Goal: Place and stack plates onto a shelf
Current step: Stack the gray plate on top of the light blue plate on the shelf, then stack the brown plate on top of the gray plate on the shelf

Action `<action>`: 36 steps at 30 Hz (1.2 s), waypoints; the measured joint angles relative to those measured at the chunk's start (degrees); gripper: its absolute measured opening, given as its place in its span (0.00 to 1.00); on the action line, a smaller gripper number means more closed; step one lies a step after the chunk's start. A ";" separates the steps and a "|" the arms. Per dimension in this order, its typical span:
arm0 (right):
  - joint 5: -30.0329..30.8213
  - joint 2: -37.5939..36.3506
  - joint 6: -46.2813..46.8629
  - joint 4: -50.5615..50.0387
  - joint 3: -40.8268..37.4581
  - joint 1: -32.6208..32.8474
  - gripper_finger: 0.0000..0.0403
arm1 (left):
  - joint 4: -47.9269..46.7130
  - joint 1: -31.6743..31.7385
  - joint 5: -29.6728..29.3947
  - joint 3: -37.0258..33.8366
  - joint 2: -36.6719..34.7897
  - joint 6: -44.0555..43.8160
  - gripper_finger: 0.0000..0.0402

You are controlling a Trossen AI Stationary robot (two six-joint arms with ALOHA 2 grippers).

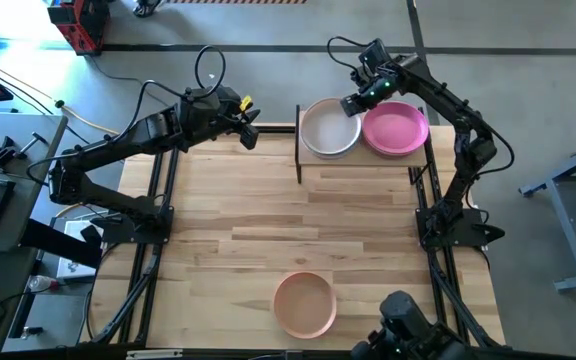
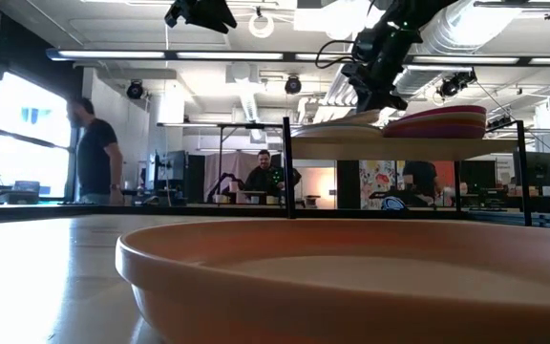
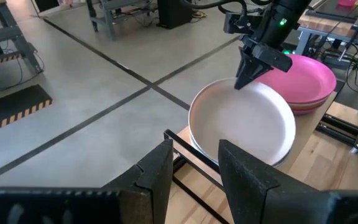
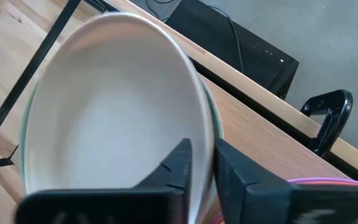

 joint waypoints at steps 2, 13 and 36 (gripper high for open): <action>0.22 0.00 0.03 0.04 0.00 0.00 0.14 | 0.00 0.00 0.00 0.00 0.02 0.00 0.29; -0.31 -1.42 1.61 -0.57 0.00 0.00 0.32 | -0.12 0.46 0.02 0.00 0.02 0.00 0.29; -0.65 -8.87 15.69 -12.28 0.00 26.47 0.32 | -21.02 -9.17 10.01 0.00 7.04 -12.10 0.29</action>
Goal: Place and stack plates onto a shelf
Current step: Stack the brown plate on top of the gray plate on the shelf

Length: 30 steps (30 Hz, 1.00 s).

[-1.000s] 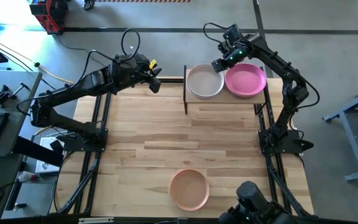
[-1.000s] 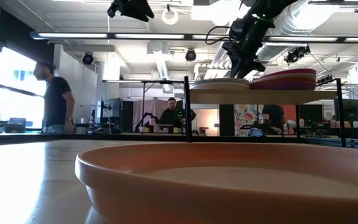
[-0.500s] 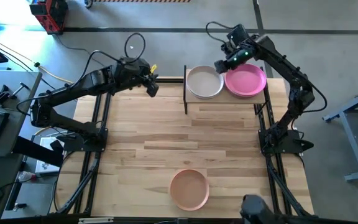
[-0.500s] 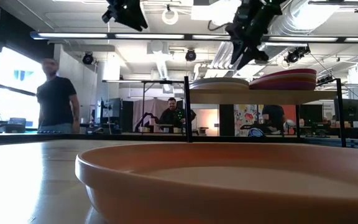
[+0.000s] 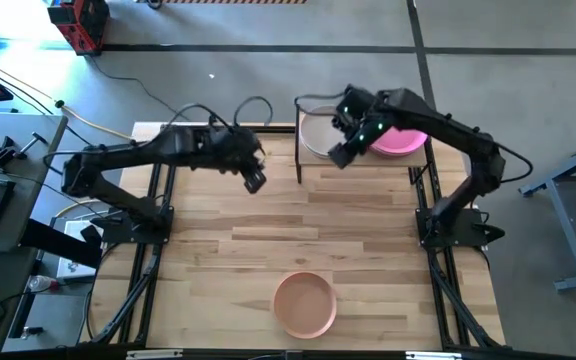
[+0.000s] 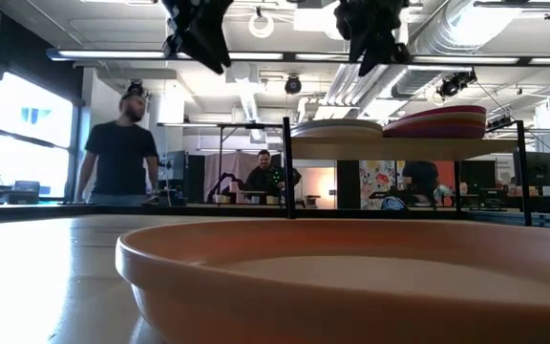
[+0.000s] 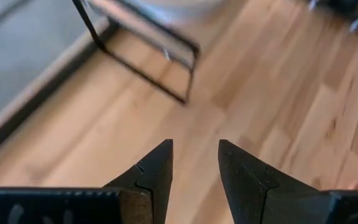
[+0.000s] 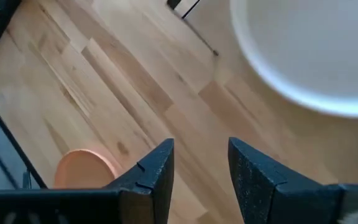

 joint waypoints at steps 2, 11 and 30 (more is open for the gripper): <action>2.71 -0.63 4.06 0.00 0.00 3.41 0.32 | -2.22 -1.95 0.00 0.00 1.35 -2.66 0.29; 8.87 -2.51 20.03 0.09 0.00 17.85 0.32 | -4.27 -12.57 2.60 0.00 7.54 -10.61 0.29; 19.73 -2.76 42.43 0.58 0.00 37.45 0.32 | 5.70 -27.97 8.08 0.00 24.35 -24.25 0.29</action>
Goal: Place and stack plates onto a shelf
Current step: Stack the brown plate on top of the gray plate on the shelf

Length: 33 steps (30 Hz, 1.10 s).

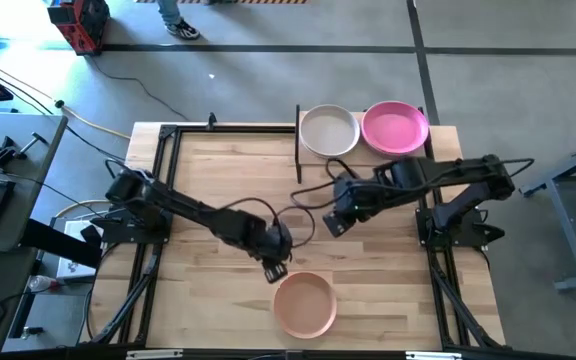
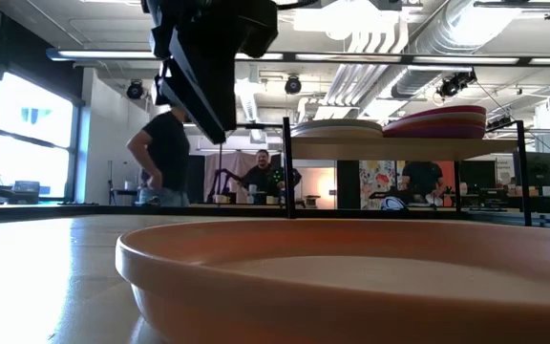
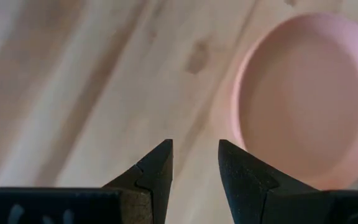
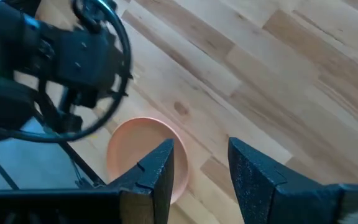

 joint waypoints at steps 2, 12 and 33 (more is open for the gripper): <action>0.82 0.00 0.85 0.04 0.00 1.15 0.32 | 2.11 -0.84 0.81 0.00 1.49 -0.95 0.29; 3.40 0.02 3.13 0.33 0.00 4.43 0.32 | 8.47 -3.50 2.17 0.00 6.49 -4.44 0.29; 5.90 0.02 3.03 0.31 0.00 8.03 0.32 | 14.14 -5.31 1.93 -0.07 13.49 -6.46 0.28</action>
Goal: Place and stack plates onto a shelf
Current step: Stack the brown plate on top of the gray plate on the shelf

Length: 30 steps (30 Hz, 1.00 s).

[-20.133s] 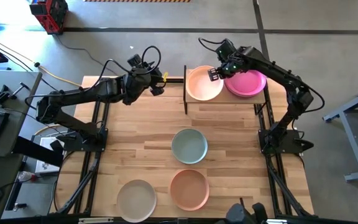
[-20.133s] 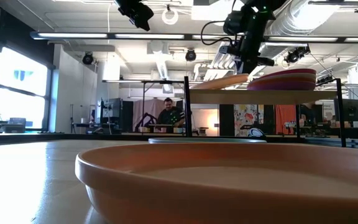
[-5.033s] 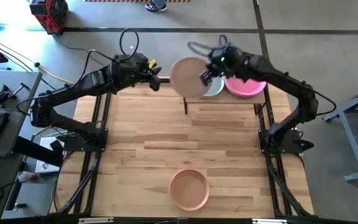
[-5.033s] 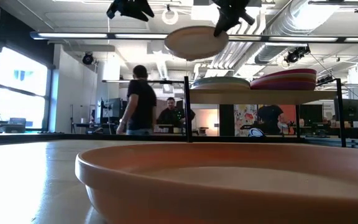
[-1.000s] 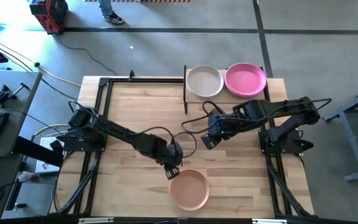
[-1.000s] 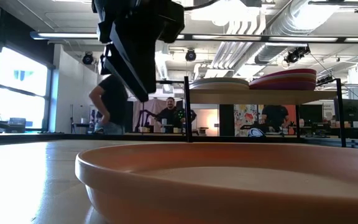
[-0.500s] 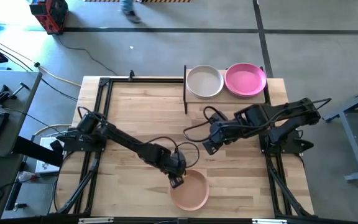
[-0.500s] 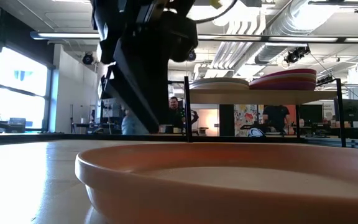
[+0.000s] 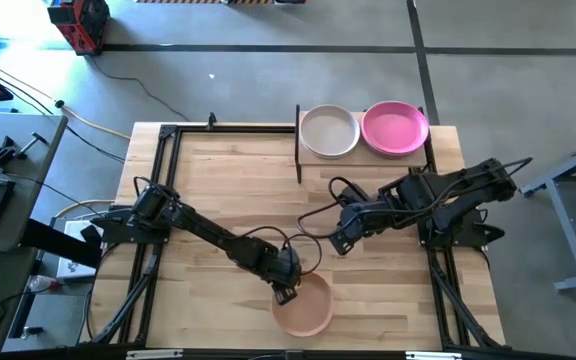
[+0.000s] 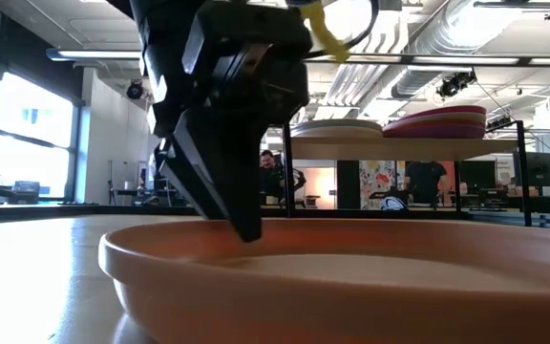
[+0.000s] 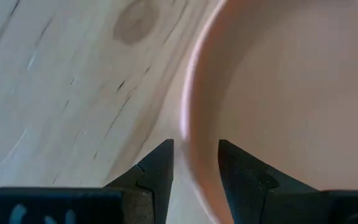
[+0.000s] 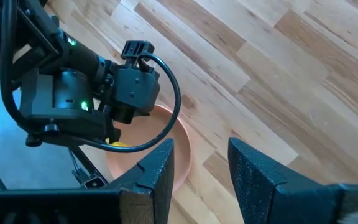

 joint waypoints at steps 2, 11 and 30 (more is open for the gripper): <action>0.13 0.02 0.00 -0.08 0.00 0.20 0.32 | -0.04 0.00 -0.05 0.10 0.00 0.85 0.26; 1.12 0.02 -0.13 -1.11 0.00 0.18 0.32 | 0.11 0.14 -0.13 0.07 0.00 4.06 0.04; 1.18 0.09 -4.03 -3.57 -0.04 -0.13 0.32 | -7.58 5.99 -2.70 0.05 -5.38 13.54 0.00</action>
